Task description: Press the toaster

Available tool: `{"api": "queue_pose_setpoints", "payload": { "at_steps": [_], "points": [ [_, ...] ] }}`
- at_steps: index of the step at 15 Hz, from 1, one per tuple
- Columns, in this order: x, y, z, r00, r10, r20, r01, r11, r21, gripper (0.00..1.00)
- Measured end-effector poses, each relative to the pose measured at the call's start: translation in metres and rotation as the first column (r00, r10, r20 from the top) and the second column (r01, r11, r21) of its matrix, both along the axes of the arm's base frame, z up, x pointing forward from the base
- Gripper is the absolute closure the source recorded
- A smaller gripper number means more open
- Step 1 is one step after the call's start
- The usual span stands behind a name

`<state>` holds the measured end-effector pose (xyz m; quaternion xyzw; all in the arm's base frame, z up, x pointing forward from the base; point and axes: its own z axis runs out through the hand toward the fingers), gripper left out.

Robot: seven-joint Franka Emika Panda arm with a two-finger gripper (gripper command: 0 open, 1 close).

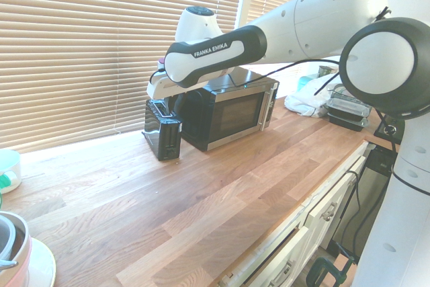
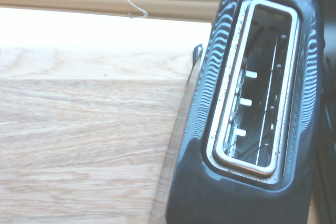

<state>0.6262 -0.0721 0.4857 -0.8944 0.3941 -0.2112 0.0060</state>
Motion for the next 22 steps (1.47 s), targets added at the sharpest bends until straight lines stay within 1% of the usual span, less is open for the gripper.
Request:
{"api": "queue_pose_setpoints", "payload": {
  "at_steps": [8, 11, 13, 17, 22],
  "points": [
    [-0.006, 0.000, -0.031, 1.000, 0.008, -0.004, -0.007, 1.000, 0.015, 1.00],
    [-0.004, -0.004, -0.038, 1.000, 0.002, 0.005, -0.002, 1.000, 0.017, 1.00],
    [-0.002, -0.009, -0.045, 1.000, -0.001, -0.001, 0.001, 1.000, 0.017, 1.00],
    [0.007, -0.012, -0.064, 1.000, 0.007, -0.024, -0.006, 1.000, 0.025, 1.00],
    [0.024, -0.016, -0.067, 0.999, 0.009, -0.040, -0.008, 1.000, 0.029, 1.00]
  ]
}}
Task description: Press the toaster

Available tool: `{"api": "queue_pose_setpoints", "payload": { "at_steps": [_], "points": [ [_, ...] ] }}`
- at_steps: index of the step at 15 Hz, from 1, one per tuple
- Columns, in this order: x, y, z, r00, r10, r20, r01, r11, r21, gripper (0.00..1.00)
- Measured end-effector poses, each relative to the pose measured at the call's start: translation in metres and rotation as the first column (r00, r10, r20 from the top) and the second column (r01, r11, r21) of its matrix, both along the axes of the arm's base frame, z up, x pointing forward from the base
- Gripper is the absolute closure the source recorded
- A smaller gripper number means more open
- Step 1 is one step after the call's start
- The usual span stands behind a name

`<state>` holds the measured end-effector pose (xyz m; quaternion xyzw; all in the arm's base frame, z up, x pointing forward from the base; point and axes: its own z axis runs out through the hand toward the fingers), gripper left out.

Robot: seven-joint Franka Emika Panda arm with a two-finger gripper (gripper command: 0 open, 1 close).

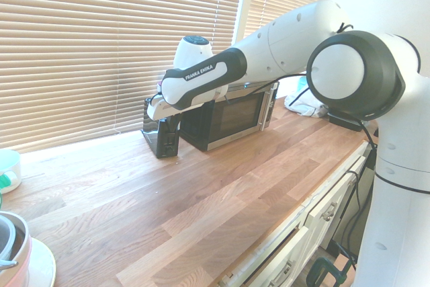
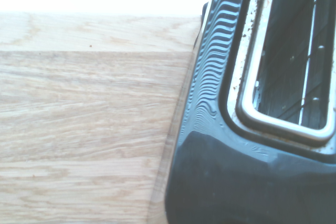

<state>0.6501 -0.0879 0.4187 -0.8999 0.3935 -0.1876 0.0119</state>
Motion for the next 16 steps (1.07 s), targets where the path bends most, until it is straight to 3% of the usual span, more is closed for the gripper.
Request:
{"api": "queue_pose_setpoints", "payload": {
  "at_steps": [7, 15, 16],
  "points": [
    [0.020, -0.003, -0.019, 0.997, 0.011, -0.079, -0.008, 0.999, 0.044, 1.00],
    [0.026, -0.003, -0.017, 0.995, 0.010, -0.094, -0.005, 0.999, 0.051, 1.00],
    [0.027, -0.003, -0.018, 0.995, 0.010, -0.094, -0.005, 0.999, 0.050, 0.00]
  ]
}}
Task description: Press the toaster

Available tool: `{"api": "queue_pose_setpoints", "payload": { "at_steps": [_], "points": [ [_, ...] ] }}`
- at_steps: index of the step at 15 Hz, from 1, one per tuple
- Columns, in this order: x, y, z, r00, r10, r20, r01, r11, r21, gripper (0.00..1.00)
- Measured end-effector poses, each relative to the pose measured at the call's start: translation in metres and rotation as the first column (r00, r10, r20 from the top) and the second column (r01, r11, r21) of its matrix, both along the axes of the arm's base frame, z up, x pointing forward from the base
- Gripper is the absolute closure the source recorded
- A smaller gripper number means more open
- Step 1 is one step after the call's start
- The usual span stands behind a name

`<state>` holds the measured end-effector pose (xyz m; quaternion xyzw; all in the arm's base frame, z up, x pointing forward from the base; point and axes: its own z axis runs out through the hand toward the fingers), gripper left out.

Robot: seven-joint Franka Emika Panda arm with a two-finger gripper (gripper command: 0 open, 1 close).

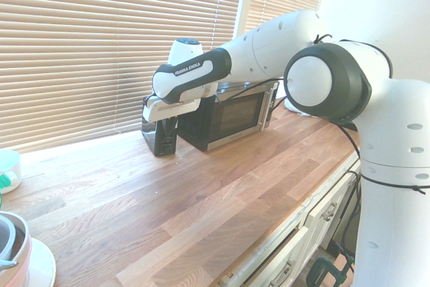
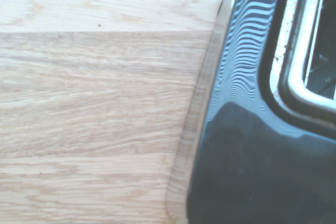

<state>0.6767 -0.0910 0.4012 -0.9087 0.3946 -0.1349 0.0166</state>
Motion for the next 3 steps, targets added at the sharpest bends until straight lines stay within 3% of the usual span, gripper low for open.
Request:
{"api": "queue_pose_setpoints", "payload": {
  "at_steps": [3],
  "points": [
    [0.0005, 0.0007, 0.0003, 1.000, 0.001, -0.002, -0.001, 1.000, -0.001, 0.00]
  ]
}}
